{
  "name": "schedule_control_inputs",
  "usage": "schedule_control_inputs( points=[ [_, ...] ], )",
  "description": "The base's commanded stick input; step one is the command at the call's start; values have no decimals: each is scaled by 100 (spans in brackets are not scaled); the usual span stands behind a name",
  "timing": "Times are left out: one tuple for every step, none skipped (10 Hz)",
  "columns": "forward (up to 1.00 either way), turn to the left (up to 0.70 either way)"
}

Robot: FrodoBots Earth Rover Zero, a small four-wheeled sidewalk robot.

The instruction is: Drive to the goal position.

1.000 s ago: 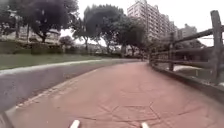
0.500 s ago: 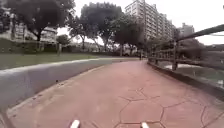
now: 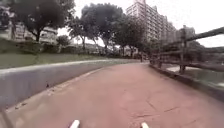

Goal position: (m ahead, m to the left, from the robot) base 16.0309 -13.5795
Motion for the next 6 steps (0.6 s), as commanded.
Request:
schedule_control_inputs(
  points=[
    [70, -25],
    [70, -7],
    [70, 0],
    [70, 0],
    [70, 0],
    [70, 0]
  ],
)
